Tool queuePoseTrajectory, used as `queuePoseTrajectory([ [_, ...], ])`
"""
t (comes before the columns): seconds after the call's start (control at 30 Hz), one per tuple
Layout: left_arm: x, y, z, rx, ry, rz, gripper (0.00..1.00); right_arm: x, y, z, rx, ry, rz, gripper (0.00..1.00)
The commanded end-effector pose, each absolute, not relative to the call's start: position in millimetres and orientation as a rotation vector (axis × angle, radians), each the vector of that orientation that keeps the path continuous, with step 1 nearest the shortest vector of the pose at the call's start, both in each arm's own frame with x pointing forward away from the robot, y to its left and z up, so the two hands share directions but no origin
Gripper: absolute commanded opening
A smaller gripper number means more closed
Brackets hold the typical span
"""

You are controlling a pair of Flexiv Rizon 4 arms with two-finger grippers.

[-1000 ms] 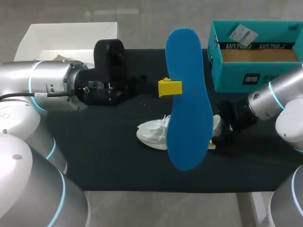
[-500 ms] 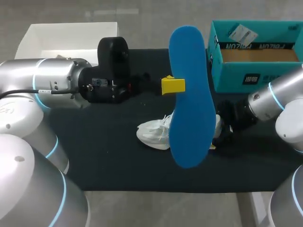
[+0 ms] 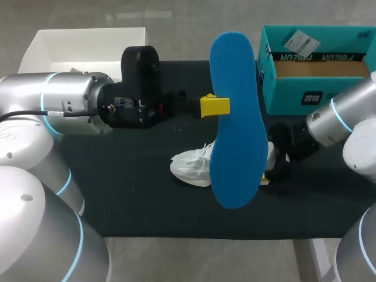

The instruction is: Take the shoe out of the shoebox, open the shoe tongue, remove and reinsert the insole, then place the shoe into the shoebox

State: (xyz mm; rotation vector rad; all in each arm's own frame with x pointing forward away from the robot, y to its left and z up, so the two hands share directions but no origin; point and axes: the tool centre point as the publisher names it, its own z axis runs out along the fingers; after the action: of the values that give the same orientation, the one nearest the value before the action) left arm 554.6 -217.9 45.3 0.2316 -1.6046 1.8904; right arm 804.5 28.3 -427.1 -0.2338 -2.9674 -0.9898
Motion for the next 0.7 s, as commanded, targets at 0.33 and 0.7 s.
queuePoseTrajectory([
  [0.33,556,-221,45,0.230,-1.602,1.891,0.00,799,25,-391,-0.361,-3.017,-0.437,1.00],
  [0.7,556,-221,45,0.230,-1.602,1.891,0.00,792,22,-376,-0.398,-2.976,-0.090,1.00],
])
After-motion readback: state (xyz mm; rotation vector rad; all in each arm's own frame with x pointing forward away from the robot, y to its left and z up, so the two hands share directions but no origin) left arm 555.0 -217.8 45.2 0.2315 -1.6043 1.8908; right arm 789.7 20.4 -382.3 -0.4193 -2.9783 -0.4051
